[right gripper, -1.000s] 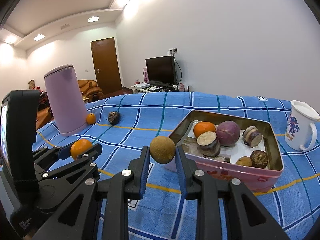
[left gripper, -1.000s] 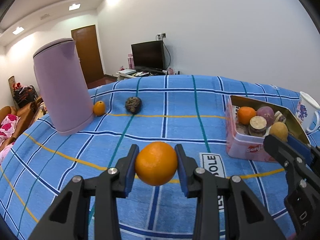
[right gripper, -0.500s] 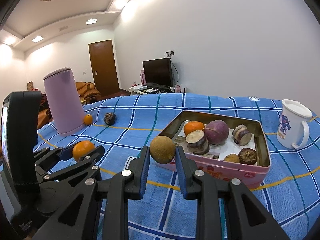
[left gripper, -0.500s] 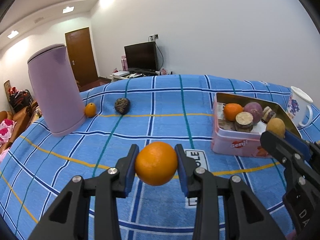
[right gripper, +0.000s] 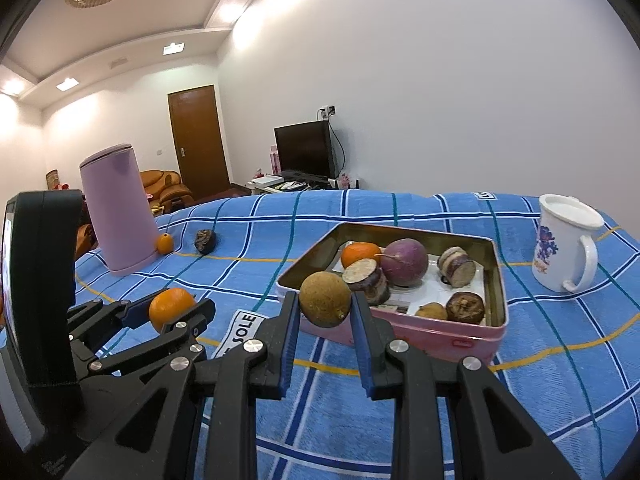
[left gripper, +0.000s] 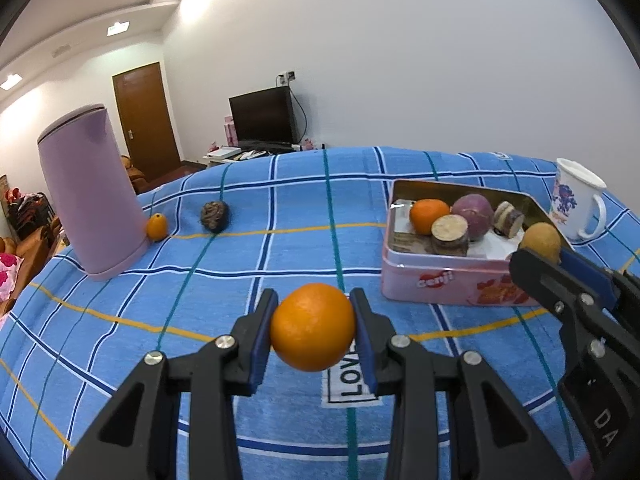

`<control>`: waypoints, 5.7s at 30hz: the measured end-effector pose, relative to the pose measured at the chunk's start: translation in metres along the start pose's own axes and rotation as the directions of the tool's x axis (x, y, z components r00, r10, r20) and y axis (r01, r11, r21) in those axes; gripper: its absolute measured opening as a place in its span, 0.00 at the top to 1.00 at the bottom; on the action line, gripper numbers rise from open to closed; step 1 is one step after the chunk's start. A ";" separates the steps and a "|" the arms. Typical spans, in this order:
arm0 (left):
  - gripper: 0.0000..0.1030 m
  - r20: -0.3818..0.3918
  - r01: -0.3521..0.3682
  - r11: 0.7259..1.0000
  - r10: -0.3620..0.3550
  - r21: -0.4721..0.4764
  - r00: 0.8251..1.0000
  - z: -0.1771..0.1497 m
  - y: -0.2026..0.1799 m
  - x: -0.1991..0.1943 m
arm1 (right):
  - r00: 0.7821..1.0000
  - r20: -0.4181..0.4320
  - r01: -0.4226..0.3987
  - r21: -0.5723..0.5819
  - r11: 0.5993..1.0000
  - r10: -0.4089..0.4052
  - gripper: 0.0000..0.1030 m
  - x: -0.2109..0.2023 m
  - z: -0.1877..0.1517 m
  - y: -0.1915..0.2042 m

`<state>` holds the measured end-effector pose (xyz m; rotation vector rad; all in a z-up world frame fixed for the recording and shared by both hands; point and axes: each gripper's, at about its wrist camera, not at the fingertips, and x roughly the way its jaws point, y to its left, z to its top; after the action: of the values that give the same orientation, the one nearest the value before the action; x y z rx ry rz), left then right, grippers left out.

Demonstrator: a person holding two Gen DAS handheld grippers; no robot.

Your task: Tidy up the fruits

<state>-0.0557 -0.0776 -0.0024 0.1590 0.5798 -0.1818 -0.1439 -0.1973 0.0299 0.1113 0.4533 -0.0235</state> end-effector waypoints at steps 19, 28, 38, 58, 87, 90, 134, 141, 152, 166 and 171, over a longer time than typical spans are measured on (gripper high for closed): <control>0.63 -0.011 0.065 0.997 -0.065 0.035 0.998 0.000 -0.037 -0.008 | 0.999 0.015 0.051 0.041 0.998 -0.051 0.73 -0.018 -0.004 -0.032; 0.63 -0.027 0.125 0.990 -0.124 0.064 0.992 0.001 -0.060 -0.007 | 0.993 -0.014 0.121 0.062 0.991 -0.120 0.73 -0.024 -0.005 -0.066; 0.63 -0.042 0.245 0.967 -0.243 0.071 0.969 0.026 -0.092 0.002 | 0.978 -0.087 0.194 0.077 0.978 -0.187 0.73 -0.014 0.012 -0.115; 0.63 -0.026 0.231 0.972 -0.230 0.039 0.973 0.075 -0.117 0.066 | 0.978 -0.081 0.198 0.102 0.975 -0.190 0.73 0.057 0.049 -0.133; 0.62 -0.017 0.185 0.976 -0.184 0.111 0.983 0.071 -0.125 0.080 | 0.981 -0.192 0.062 0.104 0.993 -0.041 0.73 0.095 0.039 -0.137; 0.62 -0.018 0.189 0.976 -0.188 0.107 0.982 0.071 -0.125 0.079 | 0.981 -0.191 0.051 0.114 0.992 -0.029 0.73 0.094 0.039 -0.137; 0.00 0.237 0.016 0.999 -0.025 0.043 0.971 0.038 -0.074 0.001 | 0.921 0.162 0.321 0.200 0.926 -0.354 0.34 -0.008 0.030 -0.124; 0.00 0.227 -0.009 0.999 -0.001 0.044 0.974 0.028 -0.055 -0.009 | 0.928 0.133 0.316 0.205 0.926 -0.347 0.34 -0.013 0.023 -0.109; 0.00 0.228 -0.050 0.998 0.040 0.042 0.973 0.019 -0.020 -0.015 | 0.944 0.100 0.292 0.187 0.938 -0.313 0.34 -0.006 0.018 -0.066; 0.00 0.206 -0.134 0.991 0.130 0.003 0.970 0.019 0.047 0.000 | 0.975 0.082 0.194 0.134 0.972 -0.206 0.34 0.037 0.026 0.008; 0.00 0.166 -0.166 0.985 0.172 -0.047 0.971 0.021 0.080 0.014 | 0.986 0.072 0.140 0.119 0.983 -0.149 0.34 0.056 0.030 0.037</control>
<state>-0.0161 -0.0054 0.0148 0.1585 0.3969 -0.0197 -0.0788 -0.1640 0.0357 0.1883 0.3785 -0.1964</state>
